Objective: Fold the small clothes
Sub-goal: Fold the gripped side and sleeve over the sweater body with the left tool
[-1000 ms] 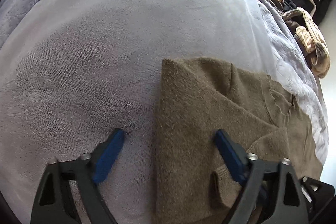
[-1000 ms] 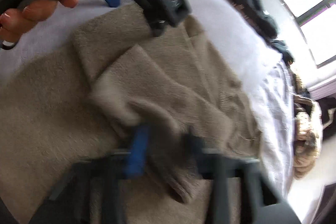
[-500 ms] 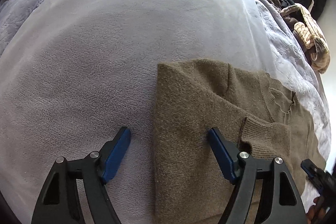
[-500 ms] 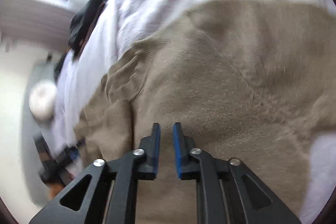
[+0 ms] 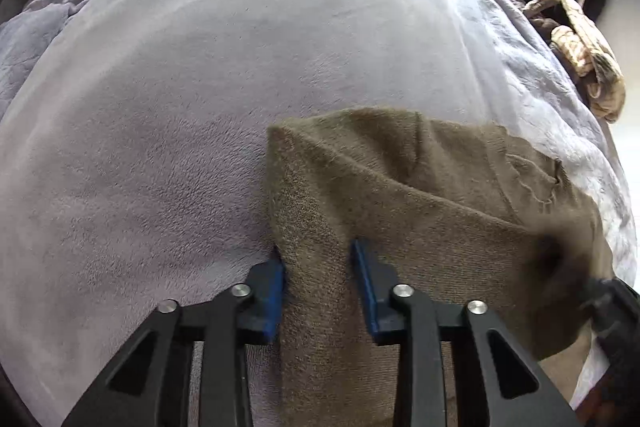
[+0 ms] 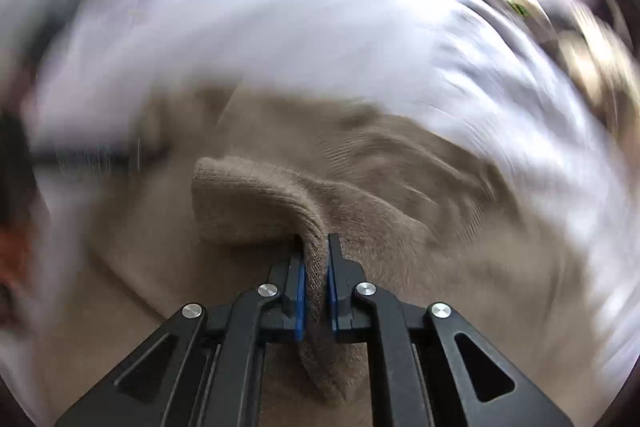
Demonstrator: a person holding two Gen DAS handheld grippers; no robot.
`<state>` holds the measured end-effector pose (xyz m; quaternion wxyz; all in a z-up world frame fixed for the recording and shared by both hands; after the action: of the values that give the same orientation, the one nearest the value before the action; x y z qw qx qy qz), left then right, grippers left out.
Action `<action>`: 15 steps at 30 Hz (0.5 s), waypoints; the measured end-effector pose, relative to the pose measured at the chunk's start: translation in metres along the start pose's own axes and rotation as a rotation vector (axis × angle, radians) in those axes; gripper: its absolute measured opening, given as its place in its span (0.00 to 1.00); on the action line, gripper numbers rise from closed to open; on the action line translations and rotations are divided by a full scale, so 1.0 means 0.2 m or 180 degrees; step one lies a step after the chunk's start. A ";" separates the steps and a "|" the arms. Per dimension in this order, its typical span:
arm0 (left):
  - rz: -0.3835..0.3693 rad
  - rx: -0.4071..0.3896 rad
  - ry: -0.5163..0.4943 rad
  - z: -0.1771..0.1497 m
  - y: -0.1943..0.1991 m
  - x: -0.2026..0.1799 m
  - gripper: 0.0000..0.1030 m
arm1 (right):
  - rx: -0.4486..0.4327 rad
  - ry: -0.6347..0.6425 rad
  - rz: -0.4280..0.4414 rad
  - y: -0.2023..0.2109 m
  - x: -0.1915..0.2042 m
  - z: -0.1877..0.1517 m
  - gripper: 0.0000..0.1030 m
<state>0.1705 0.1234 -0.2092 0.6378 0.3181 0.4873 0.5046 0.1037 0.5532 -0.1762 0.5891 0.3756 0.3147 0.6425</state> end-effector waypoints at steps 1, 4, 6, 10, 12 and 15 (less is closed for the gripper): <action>-0.0007 0.0000 0.0004 0.00 0.00 0.00 0.32 | -0.0044 -0.0440 0.0120 0.04 -0.09 -0.02 0.09; -0.0016 -0.0010 0.0008 0.00 0.00 0.01 0.32 | 0.0103 -0.1938 0.0497 0.07 -0.36 -0.21 0.14; -0.0002 -0.0001 -0.0023 0.00 -0.01 0.01 0.32 | 0.0275 -0.2421 0.0594 0.06 -0.40 -0.33 0.33; 0.0034 0.0003 -0.0084 -0.01 0.00 0.01 0.31 | 0.0130 -0.2653 0.0846 0.13 -0.41 -0.27 0.78; 0.0053 -0.0035 -0.0156 -0.01 0.02 -0.02 0.15 | 0.0206 -0.2774 0.0872 0.11 -0.34 -0.23 0.71; 0.0101 -0.0085 -0.0200 0.01 0.05 -0.02 0.15 | 0.0262 -0.2623 0.0914 0.16 -0.29 -0.10 0.08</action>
<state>0.1687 0.1224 -0.1987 0.6489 0.3329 0.4552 0.5108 0.0702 0.4933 -0.1656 0.5548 0.6636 0.0233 0.5013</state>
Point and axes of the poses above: each gripper's, at about its wrist camera, not at the fingertips, and y roughly against the way its jaws point, x to its left, z to its top, the point moved 4 cm from there along -y, roughly the way its jaws point, and after that the axes turned 7 degrees about -z, right-handed, at the moved point
